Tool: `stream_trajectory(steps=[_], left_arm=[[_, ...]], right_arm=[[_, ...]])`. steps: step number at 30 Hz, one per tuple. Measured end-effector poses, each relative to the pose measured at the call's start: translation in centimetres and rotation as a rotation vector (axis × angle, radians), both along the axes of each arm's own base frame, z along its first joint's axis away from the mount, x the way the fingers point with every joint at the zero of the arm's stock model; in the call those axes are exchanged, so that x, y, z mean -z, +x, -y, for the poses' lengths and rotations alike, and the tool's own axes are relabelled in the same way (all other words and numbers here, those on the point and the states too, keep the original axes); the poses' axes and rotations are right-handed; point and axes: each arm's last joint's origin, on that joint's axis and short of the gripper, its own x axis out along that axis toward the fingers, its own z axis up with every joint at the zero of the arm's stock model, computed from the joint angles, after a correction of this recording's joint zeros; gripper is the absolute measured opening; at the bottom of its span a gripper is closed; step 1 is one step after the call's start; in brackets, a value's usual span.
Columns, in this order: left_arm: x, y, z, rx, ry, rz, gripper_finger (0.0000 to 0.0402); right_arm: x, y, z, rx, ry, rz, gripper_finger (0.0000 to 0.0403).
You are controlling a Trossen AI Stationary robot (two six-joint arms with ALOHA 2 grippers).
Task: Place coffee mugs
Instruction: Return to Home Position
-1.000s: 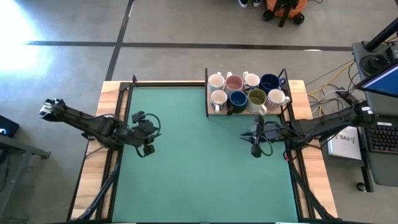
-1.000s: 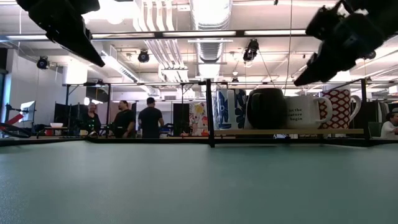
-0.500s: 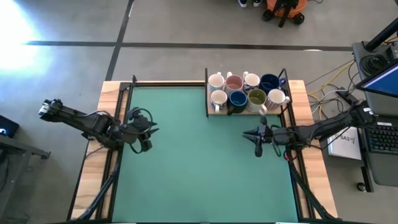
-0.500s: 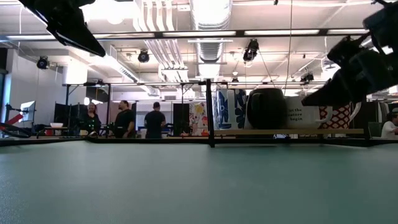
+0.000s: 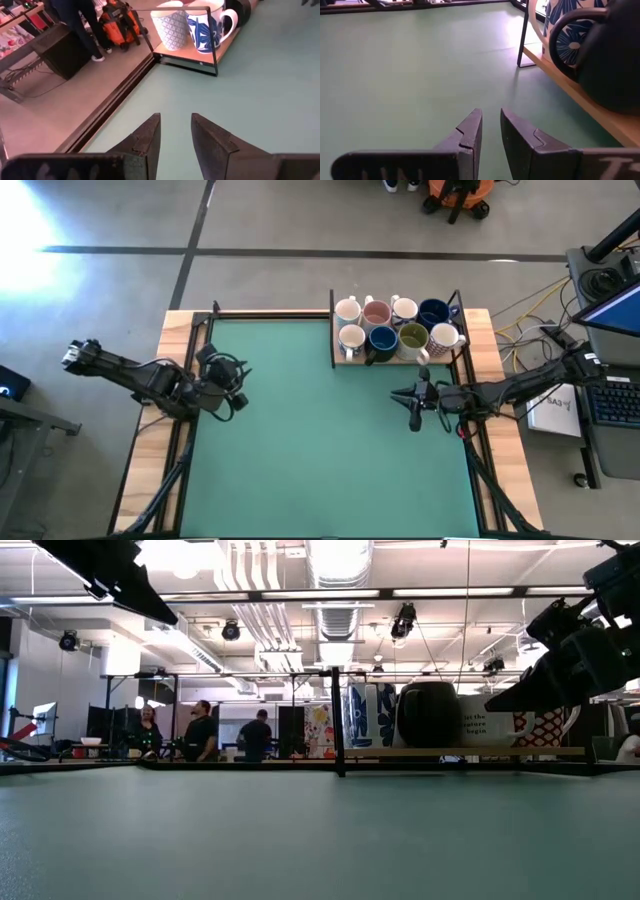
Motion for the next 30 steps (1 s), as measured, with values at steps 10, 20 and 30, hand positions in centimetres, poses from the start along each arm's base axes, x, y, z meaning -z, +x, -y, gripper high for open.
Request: stream_trajectory(steps=[10, 20, 30], left_arm=[[0.6, 0.8, 0.3, 0.002, 0.012, -0.045, 0.0091], [1.3, -0.8, -0.3, 0.003, -0.025, 0.068, 0.0091], [3.9, -2.6, -0.8, 0.003, -0.034, 0.094, 0.0091]], right_arm=[[0.0, 0.0, 0.0, -0.001, -0.002, 0.0, 0.0064], [0.0, 0.0, 0.0, -0.001, -0.002, 0.0, 0.0066], [0.0, 0.0, 0.0, -0.001, -0.002, 0.0, 0.0066]])
